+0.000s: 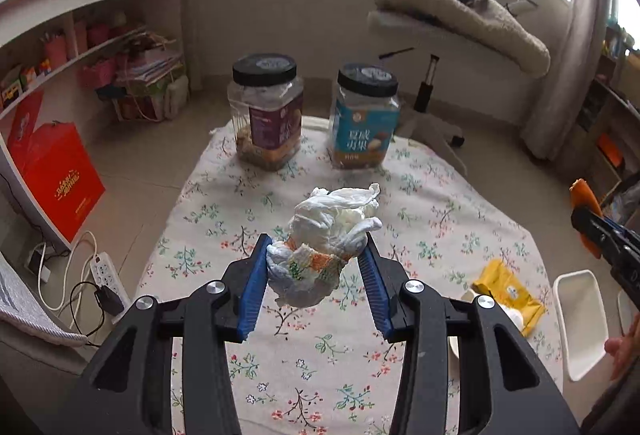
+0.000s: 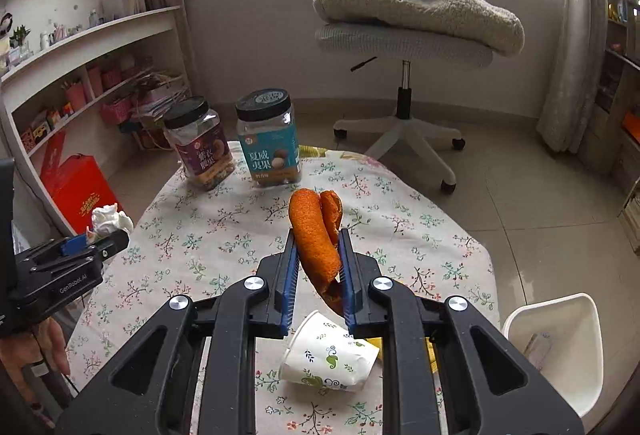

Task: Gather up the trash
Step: 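Carry the orange item to the bin and release it with the right while the left carries the tissue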

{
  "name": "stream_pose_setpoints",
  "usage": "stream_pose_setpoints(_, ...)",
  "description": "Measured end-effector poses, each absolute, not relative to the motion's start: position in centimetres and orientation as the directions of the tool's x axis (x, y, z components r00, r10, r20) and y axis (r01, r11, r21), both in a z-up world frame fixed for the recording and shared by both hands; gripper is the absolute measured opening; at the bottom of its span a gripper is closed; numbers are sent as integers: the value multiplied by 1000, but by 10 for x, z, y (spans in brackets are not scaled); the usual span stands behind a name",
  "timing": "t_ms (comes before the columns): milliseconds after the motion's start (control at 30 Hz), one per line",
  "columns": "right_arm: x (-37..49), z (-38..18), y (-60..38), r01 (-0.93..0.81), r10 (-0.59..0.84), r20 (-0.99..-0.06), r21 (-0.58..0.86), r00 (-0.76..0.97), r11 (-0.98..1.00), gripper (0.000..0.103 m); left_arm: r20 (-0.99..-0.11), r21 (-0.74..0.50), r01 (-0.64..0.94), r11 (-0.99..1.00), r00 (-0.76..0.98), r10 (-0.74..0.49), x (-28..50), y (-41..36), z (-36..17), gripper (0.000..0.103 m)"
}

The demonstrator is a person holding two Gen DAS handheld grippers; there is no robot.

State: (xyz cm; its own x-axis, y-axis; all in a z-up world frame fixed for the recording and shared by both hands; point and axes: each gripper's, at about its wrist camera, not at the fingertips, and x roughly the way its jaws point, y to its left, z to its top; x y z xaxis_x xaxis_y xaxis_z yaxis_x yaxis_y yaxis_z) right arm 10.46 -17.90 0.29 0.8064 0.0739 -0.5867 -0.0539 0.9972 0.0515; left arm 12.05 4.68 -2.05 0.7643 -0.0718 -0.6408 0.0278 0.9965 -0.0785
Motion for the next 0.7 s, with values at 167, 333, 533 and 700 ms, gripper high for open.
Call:
stream_pose_setpoints(167, 91, 18, -175, -27, 39, -501, 31, 864, 999, 18, -490, -14, 18, 1000, 872, -23, 101, 22, 12, 44)
stream_pose_setpoints(333, 82, 28, -178, -5, 13, -445, 20, 896, 1000, 18, -419, -7, 26, 1000, 907, -26, 93, 2, 27, 45)
stream_pose_setpoints(533, 74, 34, -188, 21, -15, -422, 10, 907, 1000, 18, -429, -44, 49, 998, 901, -63, 97, -13, 31, 45)
stream_pose_setpoints(700, 64, 38, -204, 53, -43, -412, 13, 910, 998, 18, -416, -41, 85, 996, 904, -95, 89, -32, 34, 45)
